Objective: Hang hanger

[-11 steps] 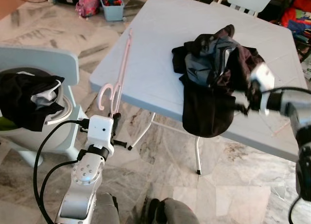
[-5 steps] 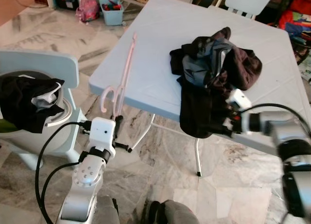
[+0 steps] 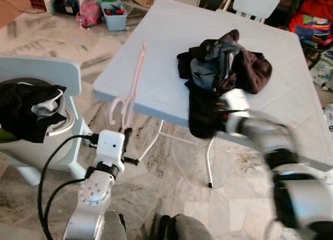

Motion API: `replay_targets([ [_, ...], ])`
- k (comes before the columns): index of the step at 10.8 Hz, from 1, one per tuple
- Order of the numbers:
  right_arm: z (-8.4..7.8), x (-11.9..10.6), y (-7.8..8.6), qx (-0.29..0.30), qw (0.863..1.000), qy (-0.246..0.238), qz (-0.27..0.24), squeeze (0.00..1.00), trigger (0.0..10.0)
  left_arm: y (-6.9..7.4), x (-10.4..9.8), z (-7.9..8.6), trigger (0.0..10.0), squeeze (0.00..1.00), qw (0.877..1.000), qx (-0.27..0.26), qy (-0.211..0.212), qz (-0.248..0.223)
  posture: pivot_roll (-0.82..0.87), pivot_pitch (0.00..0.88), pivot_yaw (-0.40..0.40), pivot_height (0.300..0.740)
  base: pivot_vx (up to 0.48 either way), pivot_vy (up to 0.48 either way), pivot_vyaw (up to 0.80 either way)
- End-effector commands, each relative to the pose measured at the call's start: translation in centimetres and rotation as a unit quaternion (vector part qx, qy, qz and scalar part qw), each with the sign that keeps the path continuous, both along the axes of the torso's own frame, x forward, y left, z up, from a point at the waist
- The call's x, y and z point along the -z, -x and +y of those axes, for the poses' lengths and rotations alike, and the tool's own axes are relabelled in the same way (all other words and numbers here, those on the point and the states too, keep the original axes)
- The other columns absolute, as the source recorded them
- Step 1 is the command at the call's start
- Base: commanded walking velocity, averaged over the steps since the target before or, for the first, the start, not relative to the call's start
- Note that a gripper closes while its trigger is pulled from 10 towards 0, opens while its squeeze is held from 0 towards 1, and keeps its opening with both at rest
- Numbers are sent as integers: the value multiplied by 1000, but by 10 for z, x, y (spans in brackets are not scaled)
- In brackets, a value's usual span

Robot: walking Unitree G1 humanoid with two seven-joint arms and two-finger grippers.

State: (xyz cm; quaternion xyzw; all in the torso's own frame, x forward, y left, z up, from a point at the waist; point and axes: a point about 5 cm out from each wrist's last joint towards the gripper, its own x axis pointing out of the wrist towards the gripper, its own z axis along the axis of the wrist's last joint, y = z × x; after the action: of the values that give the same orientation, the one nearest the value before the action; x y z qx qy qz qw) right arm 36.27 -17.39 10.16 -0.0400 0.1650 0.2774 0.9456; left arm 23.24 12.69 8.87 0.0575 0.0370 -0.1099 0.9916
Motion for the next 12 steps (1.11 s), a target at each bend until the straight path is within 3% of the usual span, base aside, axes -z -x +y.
replay_targets([
  [1,-5,5,-3,76,996,35,-10,0,10000,2,-3,-4,10000,0,1000,2,0,-7,61,100,-156,740,0,0,0],
  [2,7,-3,-9,138,988,16,-61,0,10000,1,-2,-5,10000,0,1000,5,-2,-6,65,80,-161,740,0,0,0],
  [3,23,-12,-11,125,986,-15,-105,0,10000,-3,-4,-4,10000,0,1000,7,-5,-11,69,66,-162,740,0,0,0],
  [4,27,-22,-11,126,981,-32,-141,0,10000,-5,-6,-2,10000,0,1000,3,-6,-17,71,49,-160,740,0,0,0],
  [6,23,-40,-16,158,968,-55,-186,0,10000,-13,-12,-1,10000,0,999,18,-22,-35,104,0,-172,740,0,0,0],
  [7,22,-45,-18,153,968,-47,-193,0,10000,-24,-28,13,10000,0,999,1,-17,-47,91,53,-165,740,0,0,0],
  [8,19,-40,-15,155,969,-57,-185,0,10000,-24,-29,27,10000,0,998,-37,44,-27,51,83,-175,740,0,0,0],
  [9,3,-26,-10,198,967,-44,-154,0,10000,-30,-38,42,10000,0,996,-78,38,-31,26,89,-166,740,0,0,0],
  [10,-14,-41,-15,207,960,-44,-181,0,10000,-44,-44,29,10000,0,997,-37,37,-48,37,130,-158,740,0,0,0],
  [11,-31,-48,-17,223,956,-23,-189,0,10000,-47,-36,29,10000,0,999,-16,19,-37,36,91,-149,740,0,0,0],
  [12,-42,-55,-21,251,950,-20,-187,0,10000,-52,-31,42,10000,0,999,-36,18,-22,40,117,-135,740,0,0,0],
])
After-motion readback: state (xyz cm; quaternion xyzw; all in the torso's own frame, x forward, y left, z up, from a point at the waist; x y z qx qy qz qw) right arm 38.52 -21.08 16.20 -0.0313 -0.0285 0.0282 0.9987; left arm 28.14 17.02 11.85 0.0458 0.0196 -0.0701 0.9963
